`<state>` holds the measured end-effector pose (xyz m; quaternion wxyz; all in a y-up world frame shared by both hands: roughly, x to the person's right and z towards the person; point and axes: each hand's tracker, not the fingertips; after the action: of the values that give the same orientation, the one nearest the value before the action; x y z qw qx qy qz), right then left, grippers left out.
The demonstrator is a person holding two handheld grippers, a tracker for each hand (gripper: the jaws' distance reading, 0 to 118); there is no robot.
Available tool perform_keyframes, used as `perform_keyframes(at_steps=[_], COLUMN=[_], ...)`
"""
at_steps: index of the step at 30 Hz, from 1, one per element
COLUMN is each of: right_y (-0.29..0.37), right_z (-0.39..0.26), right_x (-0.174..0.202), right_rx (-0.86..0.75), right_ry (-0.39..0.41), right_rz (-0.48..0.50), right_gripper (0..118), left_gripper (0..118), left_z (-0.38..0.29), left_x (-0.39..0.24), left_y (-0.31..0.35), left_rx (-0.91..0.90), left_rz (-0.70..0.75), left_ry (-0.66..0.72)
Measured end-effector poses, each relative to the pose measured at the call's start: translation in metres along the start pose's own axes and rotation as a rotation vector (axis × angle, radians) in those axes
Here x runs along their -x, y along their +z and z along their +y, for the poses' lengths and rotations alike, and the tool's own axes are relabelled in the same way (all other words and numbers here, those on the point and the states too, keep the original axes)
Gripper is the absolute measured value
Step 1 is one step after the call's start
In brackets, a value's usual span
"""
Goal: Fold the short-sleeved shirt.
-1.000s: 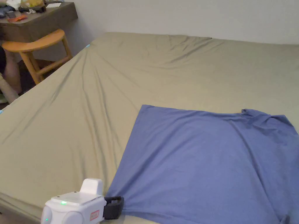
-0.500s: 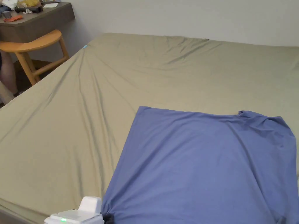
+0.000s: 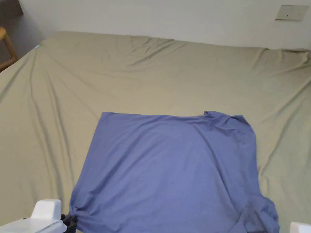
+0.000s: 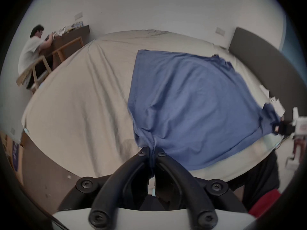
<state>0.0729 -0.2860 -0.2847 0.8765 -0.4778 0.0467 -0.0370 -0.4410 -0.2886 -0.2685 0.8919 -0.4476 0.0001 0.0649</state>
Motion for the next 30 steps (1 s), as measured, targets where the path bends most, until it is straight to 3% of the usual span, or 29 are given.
perform_keyframes(at_steps=[6, 9, 11, 13, 15, 23, 24, 25, 26, 27, 28, 30], right_y=[-0.016, -0.039, -0.06, -0.081, -0.102, -0.148, -0.148, -0.145, -0.139, -0.13, -0.118, -0.085], right_z=[0.05, 0.086, 0.111, 0.128, 0.136, 0.133, 0.132, 0.132, 0.133, 0.134, 0.133, 0.129], right_x=[-0.009, -0.015, -0.021, -0.022, -0.02, -0.022, -0.023, -0.022, -0.022, -0.025, -0.03, -0.036], right_rx=[-0.01, -0.01, -0.002, 0.001, 0.013, 0.052, 0.037, 0.0, -0.025, -0.057, -0.129, -0.272], right_ry=[-0.012, -0.014, -0.062, -0.058, -0.049, -0.039, -0.024, 0.002, 0.004, -0.01, -0.04, -0.058], right_rz=[0.039, 0.023, 0.039, 0.038, -0.018, -0.06, -0.072, -0.091, -0.12, -0.13, -0.121, -0.097], right_gripper=[9, 9, 9, 9, 9, 10, 12, 18, 30, 52, 69, 83], left_gripper=[5, 5, 5, 5, 5, 5, 9, 20, 36, 65, 81, 93], left_z=[0.057, 0.09, 0.11, 0.123, 0.13, 0.122, 0.121, 0.121, 0.122, 0.124, 0.125, 0.124], left_x=[0.015, 0.022, 0.018, 0.012, 0.001, -0.01, -0.011, -0.011, -0.009, -0.005, 0.0, 0.008], left_y=[-0.018, -0.05, -0.071, -0.095, -0.117, -0.159, -0.16, -0.16, -0.158, -0.153, -0.14, -0.106], left_rx=[-0.049, -0.059, -0.066, -0.064, -0.052, 0.002, -0.006, -0.03, -0.034, -0.033, -0.075, -0.196], left_rz=[-0.037, -0.035, -0.039, -0.011, 0.031, 0.08, 0.09, 0.131, 0.141, 0.13, 0.067, -0.052], left_ry=[0.044, 0.088, 0.115, 0.082, 0.044, 0.038, 0.025, 0.008, 0.019, 0.044, 0.098, 0.155])
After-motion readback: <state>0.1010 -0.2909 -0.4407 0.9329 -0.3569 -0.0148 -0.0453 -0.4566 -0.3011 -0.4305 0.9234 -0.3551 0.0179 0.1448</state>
